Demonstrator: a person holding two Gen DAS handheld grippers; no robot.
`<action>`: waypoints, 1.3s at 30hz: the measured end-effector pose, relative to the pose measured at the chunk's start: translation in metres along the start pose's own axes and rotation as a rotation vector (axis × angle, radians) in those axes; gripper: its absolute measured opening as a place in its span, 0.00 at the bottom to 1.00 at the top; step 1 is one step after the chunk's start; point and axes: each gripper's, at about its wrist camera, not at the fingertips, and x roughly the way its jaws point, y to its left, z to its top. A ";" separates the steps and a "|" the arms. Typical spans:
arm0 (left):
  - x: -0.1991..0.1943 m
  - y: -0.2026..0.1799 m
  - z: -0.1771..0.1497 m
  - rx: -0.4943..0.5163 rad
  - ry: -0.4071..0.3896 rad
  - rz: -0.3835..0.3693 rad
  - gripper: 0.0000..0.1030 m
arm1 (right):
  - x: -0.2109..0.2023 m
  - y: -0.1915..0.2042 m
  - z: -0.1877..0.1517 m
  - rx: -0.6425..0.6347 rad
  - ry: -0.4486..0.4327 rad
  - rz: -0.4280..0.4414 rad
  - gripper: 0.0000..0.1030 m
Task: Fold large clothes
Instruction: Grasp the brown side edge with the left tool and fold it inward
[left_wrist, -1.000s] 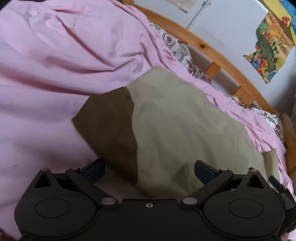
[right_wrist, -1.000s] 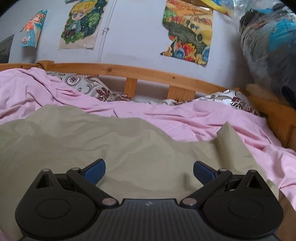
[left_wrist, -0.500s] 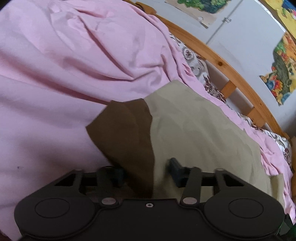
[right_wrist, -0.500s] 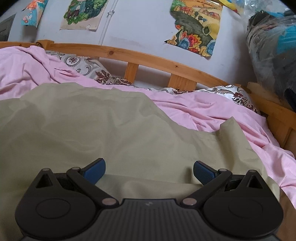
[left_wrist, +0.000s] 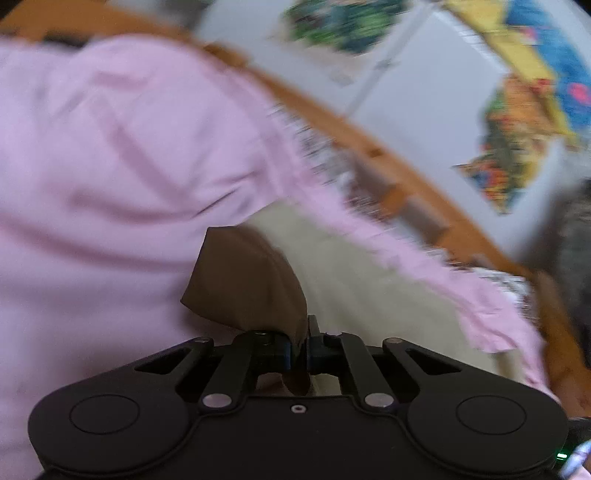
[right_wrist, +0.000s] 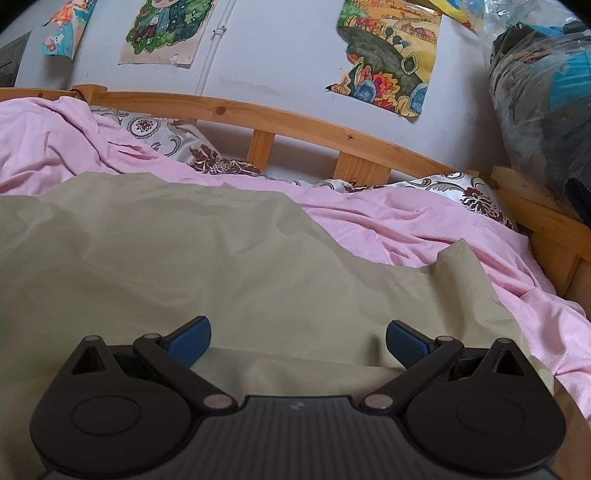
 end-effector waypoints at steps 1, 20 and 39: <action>-0.004 -0.010 0.004 0.033 -0.019 -0.040 0.05 | -0.001 -0.001 0.001 0.009 0.000 0.000 1.00; 0.069 -0.220 -0.009 0.633 0.263 -0.870 0.05 | -0.025 -0.119 0.011 0.081 0.098 0.169 1.00; 0.144 -0.301 -0.155 1.005 0.780 -0.994 0.20 | -0.093 -0.270 -0.015 0.376 -0.076 -0.236 1.00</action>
